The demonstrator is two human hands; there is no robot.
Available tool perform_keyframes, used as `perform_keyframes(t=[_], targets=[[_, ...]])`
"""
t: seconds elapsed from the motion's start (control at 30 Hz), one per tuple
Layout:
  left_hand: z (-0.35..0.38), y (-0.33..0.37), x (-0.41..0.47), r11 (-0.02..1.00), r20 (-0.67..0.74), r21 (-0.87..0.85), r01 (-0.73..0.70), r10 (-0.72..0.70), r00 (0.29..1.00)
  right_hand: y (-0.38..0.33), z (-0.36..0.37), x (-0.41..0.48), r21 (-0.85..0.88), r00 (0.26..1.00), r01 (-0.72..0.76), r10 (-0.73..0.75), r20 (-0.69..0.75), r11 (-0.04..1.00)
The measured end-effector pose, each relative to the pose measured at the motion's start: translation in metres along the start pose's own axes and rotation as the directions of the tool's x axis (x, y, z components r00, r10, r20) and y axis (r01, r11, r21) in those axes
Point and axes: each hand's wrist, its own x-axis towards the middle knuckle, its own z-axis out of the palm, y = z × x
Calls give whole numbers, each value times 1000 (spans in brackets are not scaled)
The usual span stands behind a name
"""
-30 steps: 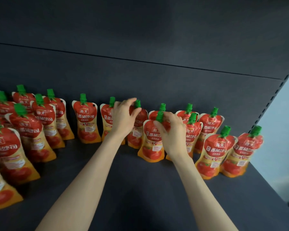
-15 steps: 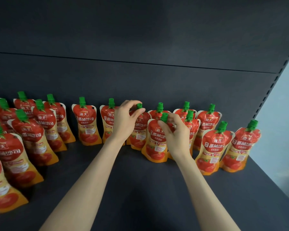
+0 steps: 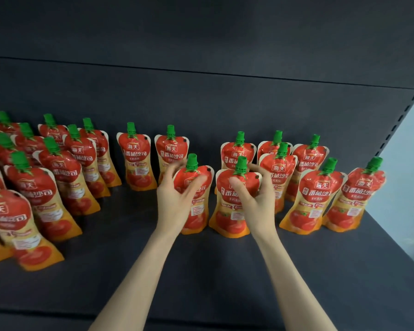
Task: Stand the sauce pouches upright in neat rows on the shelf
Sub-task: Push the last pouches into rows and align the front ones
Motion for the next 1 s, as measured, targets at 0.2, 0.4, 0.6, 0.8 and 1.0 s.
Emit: perform_keyframes(t=[0.2,0.4,0.6,0.8,1.0], targets=[[-8,-38,-30,976,121,22,216,-217,969,32,0,-27,47,972,-192,184,147,980],[-40,-33,-20,978,91,8,207,-207,974,25,27,-24,51,962,-201,188,196,978],[-96,-48,6,974,61,44,224,-226,972,22,88,-23,20,958,-197,188,217,980],[-134,-74,40,959,114,85,270,-278,954,20,145,-18,6,977,-182,180,115,983],[-131,-85,47,951,176,75,301,-310,934,31,163,-24,-17,977,-202,202,70,979]])
